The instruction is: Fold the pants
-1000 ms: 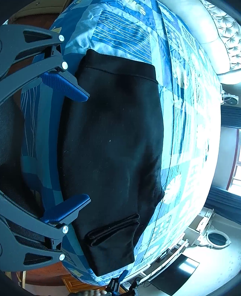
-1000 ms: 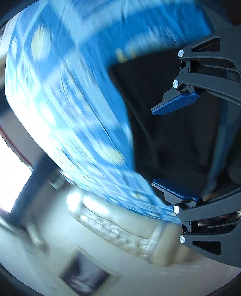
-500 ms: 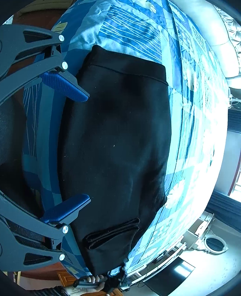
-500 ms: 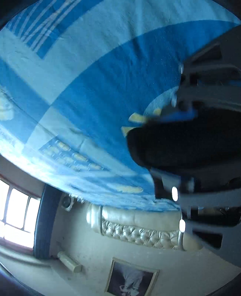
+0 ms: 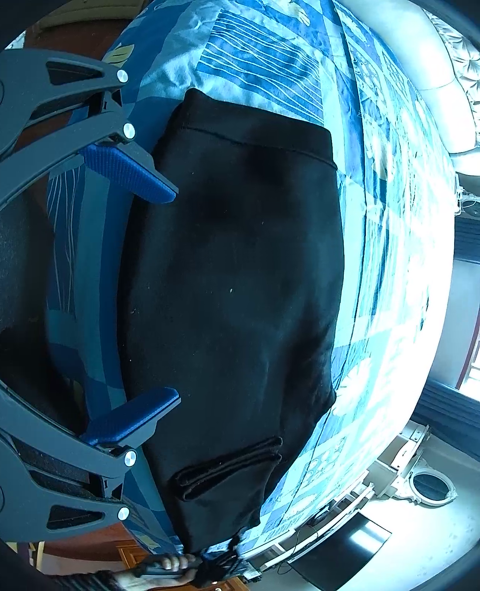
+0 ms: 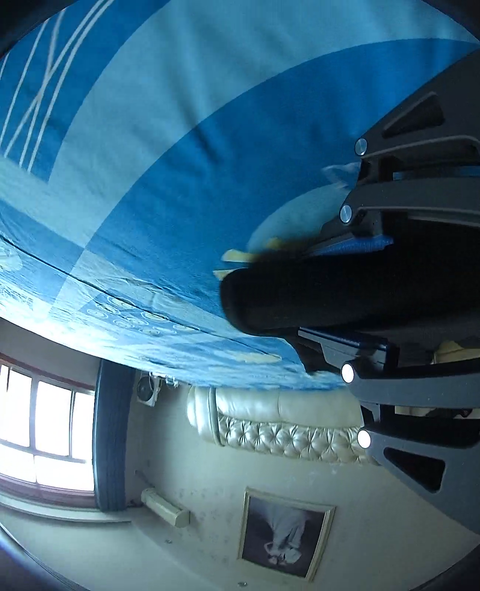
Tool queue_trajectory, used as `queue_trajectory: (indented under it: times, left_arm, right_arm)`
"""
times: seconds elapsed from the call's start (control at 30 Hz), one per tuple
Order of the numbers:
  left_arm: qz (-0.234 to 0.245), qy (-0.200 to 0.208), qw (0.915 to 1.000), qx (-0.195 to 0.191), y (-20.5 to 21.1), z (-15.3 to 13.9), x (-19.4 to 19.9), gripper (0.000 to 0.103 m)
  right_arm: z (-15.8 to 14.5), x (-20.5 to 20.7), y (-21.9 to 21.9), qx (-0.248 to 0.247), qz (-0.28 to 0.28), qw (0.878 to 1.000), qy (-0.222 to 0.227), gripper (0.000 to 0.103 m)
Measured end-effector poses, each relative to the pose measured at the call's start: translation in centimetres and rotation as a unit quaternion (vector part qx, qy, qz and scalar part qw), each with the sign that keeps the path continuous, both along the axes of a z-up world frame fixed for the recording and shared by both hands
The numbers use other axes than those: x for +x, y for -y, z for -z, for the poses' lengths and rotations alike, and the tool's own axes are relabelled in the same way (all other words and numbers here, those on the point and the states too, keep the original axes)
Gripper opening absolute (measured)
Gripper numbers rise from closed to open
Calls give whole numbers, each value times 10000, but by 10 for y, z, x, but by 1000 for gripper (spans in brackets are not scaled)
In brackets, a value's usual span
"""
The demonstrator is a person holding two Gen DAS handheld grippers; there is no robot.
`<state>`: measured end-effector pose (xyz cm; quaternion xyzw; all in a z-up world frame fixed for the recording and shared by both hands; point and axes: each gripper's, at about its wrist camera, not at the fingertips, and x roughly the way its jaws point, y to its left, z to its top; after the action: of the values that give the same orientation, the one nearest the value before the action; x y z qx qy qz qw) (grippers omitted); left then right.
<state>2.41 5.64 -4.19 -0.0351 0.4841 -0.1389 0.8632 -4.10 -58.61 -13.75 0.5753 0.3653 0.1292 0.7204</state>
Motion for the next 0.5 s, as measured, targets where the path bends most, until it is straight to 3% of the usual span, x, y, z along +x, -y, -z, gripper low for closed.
queue_trajectory:
  times: [0.27,0.37,0.5]
  left_arm:
    - [133,16,9999,51,7,-1,-3,100]
    - [156,20,9999,56,9,-1,-4,100]
    - [144,43,9999,65,9,-2,-5,100]
  right_arm:
    - [7,-52,-17,29,-83,9999,-78,43]
    - [15,-57,-22,-227,19,9995,-237,27]
    - [14,-53,-25,-521,31,9981,-315,24]
